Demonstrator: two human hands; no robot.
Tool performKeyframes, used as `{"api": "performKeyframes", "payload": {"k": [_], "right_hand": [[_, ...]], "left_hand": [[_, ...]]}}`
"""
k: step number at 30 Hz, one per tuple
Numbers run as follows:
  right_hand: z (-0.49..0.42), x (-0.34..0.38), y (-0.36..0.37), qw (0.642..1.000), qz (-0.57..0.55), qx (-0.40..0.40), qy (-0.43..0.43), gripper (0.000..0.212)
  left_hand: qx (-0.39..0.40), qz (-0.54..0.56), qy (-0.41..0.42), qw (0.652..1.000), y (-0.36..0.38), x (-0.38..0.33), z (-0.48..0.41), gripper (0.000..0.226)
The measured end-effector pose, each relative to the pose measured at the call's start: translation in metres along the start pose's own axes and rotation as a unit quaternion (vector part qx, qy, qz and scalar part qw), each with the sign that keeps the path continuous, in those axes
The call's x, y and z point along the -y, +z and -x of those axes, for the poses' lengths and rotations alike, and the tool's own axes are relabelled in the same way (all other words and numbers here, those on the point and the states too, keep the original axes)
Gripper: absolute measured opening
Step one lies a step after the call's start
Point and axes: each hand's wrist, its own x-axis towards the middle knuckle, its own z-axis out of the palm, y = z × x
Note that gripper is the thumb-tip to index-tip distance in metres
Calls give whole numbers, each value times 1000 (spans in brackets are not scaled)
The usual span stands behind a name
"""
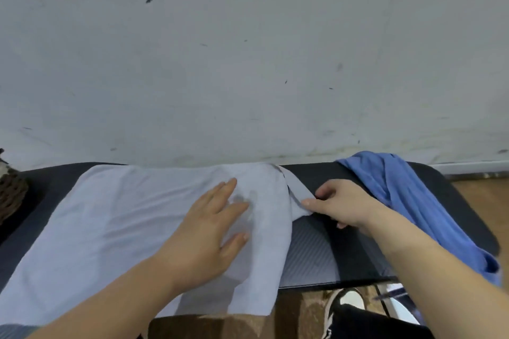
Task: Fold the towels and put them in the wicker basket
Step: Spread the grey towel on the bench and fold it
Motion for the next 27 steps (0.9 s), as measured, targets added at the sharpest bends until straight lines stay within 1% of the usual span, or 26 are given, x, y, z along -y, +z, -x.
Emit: {"api": "performKeyframes", "payload": {"k": [2,3,5,6,7,8,9,10,11,12,13,14,15,17,18,20,22,24,27], "right_hand": [[-3,2,4,998,25,-9,-52,24],[-5,4,6,997,29,-14,-68,20],[-8,8,9,997,-25,-13,-74,23],[-10,11,8,995,-69,-10,-66,22],[-10,13,7,993,-103,-5,-58,18],[-8,16,4,991,-122,-4,-57,14],[-5,19,2,990,-130,-5,-62,15],[-2,21,-1,988,-133,-10,-75,19],[3,24,-3,987,-130,-15,-90,22],[6,26,-4,986,-129,-22,-106,23],[9,27,-5,983,-139,-19,-120,22],[11,29,-5,979,-159,-14,-129,21],[11,30,-5,974,-183,-3,-134,21],[10,32,-1,964,-233,30,-123,29],[11,32,1,958,-261,49,-111,31],[14,30,6,940,-309,110,-92,34],[17,24,13,939,-291,163,-79,39],[21,18,19,952,-220,195,-83,32],[29,14,14,958,-169,182,-146,33]], "left_hand": [[9,32,7,999,8,-26,-19,65],[17,41,7,999,11,-36,-28,59],[24,47,6,999,20,-53,-44,52],[20,61,-4,998,24,-60,-52,46],[1,95,-30,995,25,-67,-59,36],[-23,152,-81,985,26,-72,-69,22],[-38,236,-149,959,24,-78,-79,16],[-41,323,-216,921,20,-83,-89,24],[-37,397,-264,878,14,-88,-98,36],[-32,439,-290,850,7,-92,-106,47],[-26,446,-299,843,1,-95,-113,52],[-17,438,-296,849,-4,-97,-119,51],[-12,424,-288,859,-8,-99,-123,44],[-15,407,-272,872,-15,-101,-131,21],[-23,402,-265,876,-19,-101,-133,13],[-42,390,-257,883,-30,-101,-136,11],[-48,382,-256,887,-39,-99,-136,13],[-51,367,-257,892,-47,-96,-134,16],[-70,349,-260,898,-54,-89,-132,22]]}}
